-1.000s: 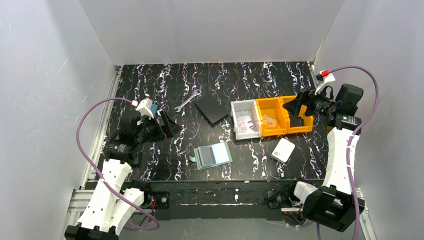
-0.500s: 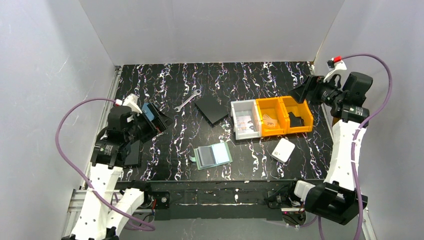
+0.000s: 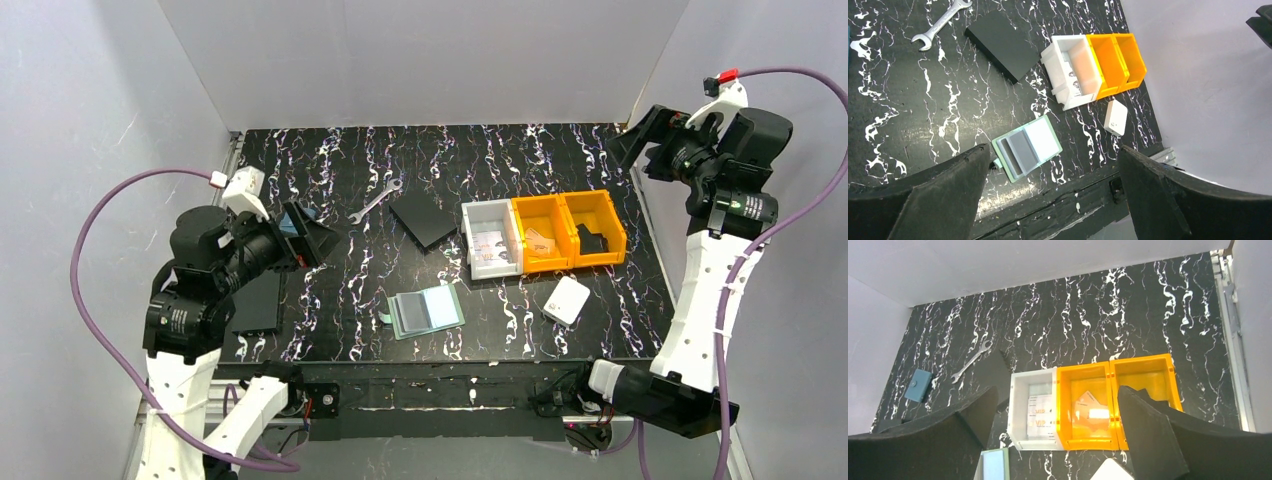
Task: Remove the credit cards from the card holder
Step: Reset both arms
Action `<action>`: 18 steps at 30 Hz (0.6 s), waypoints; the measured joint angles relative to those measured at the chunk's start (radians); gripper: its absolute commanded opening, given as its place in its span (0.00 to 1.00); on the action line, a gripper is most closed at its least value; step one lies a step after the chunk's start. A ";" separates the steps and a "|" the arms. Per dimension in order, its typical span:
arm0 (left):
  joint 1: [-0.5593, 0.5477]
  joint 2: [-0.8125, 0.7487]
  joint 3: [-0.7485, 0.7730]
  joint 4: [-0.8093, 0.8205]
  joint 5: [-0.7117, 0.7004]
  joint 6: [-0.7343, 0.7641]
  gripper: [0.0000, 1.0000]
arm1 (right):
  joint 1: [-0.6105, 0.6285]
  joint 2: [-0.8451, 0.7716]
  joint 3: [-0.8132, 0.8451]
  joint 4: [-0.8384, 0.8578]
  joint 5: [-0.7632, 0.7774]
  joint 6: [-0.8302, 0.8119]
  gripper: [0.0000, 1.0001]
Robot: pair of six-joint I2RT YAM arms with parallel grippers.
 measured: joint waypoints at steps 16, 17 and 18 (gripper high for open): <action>0.000 -0.096 -0.111 -0.020 0.021 0.013 0.98 | 0.000 -0.052 -0.097 0.058 -0.003 0.030 0.98; 0.000 -0.099 -0.121 -0.018 0.026 0.011 0.98 | 0.000 -0.055 -0.102 0.060 -0.003 0.029 0.98; 0.000 -0.102 -0.130 -0.017 0.031 0.011 0.98 | 0.000 -0.058 -0.111 0.063 -0.003 0.029 0.98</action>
